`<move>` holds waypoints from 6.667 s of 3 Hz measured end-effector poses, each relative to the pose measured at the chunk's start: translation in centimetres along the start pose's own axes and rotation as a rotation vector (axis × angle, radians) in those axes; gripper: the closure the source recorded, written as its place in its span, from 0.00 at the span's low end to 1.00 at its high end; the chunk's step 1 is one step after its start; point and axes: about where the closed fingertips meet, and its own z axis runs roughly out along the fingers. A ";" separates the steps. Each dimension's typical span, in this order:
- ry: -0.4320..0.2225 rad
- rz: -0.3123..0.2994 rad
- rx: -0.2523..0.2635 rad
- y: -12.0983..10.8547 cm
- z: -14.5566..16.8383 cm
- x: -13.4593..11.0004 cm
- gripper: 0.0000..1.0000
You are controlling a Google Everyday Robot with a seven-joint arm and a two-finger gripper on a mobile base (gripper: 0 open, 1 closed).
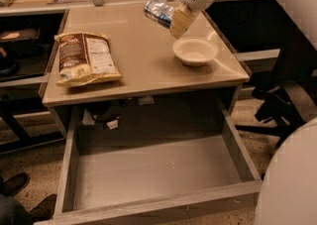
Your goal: Place redbull can into top drawer
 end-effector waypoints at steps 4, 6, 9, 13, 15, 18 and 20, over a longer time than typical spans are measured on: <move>0.074 0.016 -0.050 10.5 -3.6 6.3 1.00; 0.081 0.017 -0.089 13.4 -3.0 7.0 1.00; 0.132 0.047 -0.312 23.1 1.2 10.5 1.00; 0.107 0.141 -0.488 30.8 8.0 12.7 1.00; 0.090 0.215 -0.511 32.7 12.2 14.0 1.00; 0.112 0.316 -0.511 31.5 18.4 14.9 1.00; 0.087 0.403 -0.489 30.1 22.0 16.4 1.00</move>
Offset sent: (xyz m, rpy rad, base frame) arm -0.0708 0.0043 0.0236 -0.0556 0.0074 0.0454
